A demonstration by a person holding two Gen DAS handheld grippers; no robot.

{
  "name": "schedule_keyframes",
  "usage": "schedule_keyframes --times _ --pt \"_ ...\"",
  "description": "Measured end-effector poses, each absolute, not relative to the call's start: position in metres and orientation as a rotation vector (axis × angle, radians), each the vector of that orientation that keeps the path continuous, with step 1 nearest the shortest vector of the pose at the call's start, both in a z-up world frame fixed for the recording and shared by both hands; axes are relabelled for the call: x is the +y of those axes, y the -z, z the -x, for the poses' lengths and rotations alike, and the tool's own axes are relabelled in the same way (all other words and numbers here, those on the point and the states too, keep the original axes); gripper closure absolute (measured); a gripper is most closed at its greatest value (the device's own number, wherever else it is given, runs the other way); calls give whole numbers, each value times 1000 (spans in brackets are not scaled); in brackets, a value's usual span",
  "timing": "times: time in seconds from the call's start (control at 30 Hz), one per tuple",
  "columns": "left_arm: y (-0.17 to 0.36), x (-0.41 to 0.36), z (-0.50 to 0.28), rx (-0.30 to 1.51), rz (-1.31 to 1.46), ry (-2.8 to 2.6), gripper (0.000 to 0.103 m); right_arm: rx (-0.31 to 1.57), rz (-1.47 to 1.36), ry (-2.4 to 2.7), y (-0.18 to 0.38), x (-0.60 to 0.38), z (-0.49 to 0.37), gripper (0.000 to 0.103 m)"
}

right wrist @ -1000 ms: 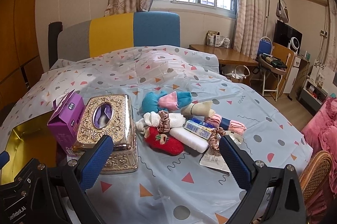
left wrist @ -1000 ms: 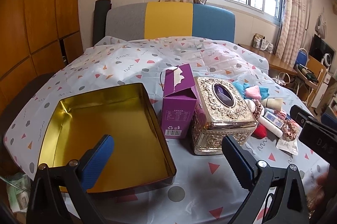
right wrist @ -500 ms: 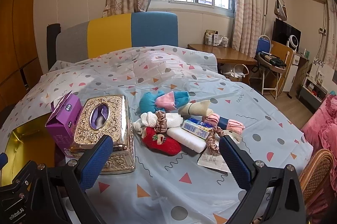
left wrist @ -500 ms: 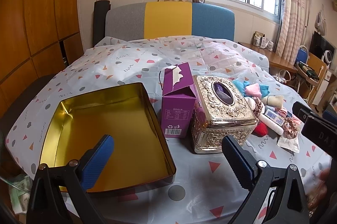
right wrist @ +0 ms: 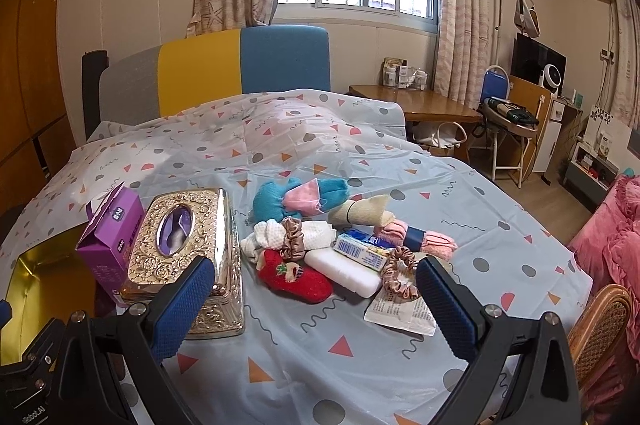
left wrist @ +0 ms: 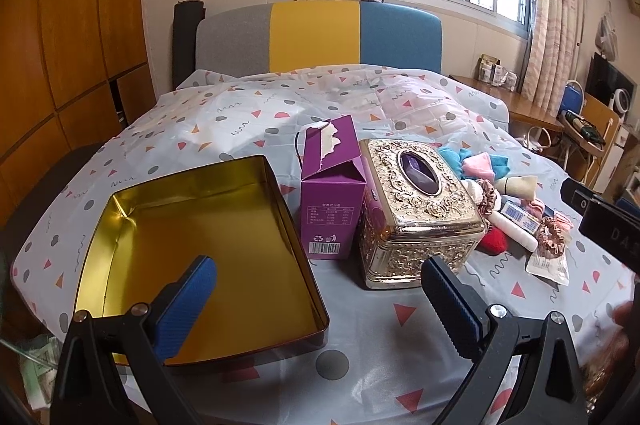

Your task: Organize soft objects

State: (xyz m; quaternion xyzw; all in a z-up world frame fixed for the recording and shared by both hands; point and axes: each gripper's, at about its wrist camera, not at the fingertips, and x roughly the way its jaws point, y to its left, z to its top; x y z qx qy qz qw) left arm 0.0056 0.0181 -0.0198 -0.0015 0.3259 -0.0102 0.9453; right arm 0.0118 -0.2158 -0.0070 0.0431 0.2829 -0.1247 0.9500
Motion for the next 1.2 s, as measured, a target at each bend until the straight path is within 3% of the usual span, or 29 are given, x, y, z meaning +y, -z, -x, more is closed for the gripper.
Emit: schedule_keyframes --times 0.83,1.2 --pt "23 -15 -9 682 -91 112 0 582 -245 395 12 -333 -44 0" --pt "14 -64 -29 677 -114 402 0 542 -563 428 48 -406 -43 0"
